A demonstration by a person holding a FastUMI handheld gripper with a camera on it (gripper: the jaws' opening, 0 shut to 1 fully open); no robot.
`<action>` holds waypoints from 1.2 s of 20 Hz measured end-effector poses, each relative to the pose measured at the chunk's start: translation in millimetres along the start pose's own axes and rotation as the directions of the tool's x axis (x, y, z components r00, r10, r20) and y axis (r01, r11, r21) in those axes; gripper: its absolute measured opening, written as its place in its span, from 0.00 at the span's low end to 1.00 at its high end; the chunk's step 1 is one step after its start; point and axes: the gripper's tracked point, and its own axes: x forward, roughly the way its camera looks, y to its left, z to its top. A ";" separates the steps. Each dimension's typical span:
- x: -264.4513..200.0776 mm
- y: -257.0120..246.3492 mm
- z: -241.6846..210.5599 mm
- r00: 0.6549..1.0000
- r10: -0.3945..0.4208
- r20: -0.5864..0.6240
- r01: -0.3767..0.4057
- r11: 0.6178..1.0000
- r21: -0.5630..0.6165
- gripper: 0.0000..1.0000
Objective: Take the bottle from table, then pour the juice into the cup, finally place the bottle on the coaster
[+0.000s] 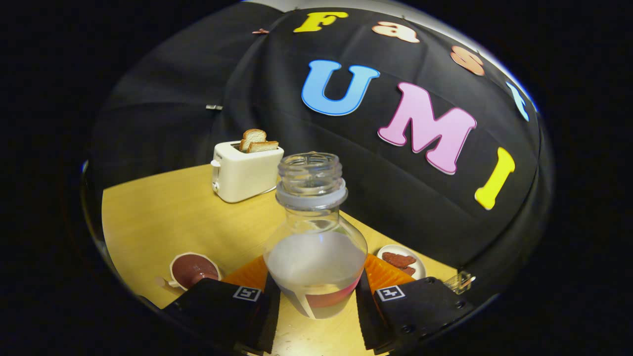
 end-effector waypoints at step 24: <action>92.1 -8.4 -76.1 1.000 -0.007 0.017 0.001 0.943 0.334 0.74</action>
